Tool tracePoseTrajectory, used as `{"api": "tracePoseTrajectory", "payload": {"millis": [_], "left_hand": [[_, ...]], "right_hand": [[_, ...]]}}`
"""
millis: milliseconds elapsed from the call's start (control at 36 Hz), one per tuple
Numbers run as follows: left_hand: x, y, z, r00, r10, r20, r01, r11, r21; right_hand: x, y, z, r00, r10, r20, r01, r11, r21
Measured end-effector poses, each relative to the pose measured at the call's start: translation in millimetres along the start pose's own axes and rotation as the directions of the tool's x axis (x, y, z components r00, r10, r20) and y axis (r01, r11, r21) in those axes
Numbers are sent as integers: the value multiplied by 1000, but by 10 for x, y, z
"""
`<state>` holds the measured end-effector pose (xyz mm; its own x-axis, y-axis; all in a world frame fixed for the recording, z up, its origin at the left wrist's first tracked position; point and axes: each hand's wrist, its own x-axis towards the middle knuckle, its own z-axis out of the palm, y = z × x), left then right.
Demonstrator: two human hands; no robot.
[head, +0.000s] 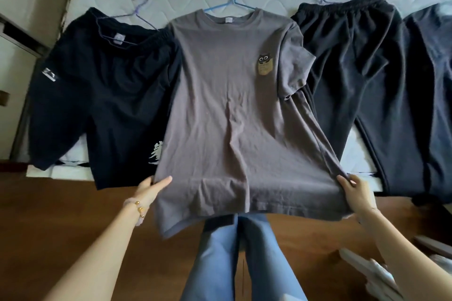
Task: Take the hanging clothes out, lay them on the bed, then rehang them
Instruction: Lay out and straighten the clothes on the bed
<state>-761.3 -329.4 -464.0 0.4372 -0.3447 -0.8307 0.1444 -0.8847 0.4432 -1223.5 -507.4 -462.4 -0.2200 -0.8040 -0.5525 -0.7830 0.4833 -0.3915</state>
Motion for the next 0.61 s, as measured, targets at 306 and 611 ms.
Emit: {"api": "tracePoseTrajectory", "payload": {"millis": [306, 611], "left_hand": [[-72, -353, 122, 950, -37, -311, 155, 918, 365], [-258, -447, -55, 978, -8, -206, 73, 947, 313]], "right_hand": [[57, 155, 128, 979, 204, 12, -200, 969, -143], [-411, -231, 464, 965, 96, 245, -86, 995, -52]]}}
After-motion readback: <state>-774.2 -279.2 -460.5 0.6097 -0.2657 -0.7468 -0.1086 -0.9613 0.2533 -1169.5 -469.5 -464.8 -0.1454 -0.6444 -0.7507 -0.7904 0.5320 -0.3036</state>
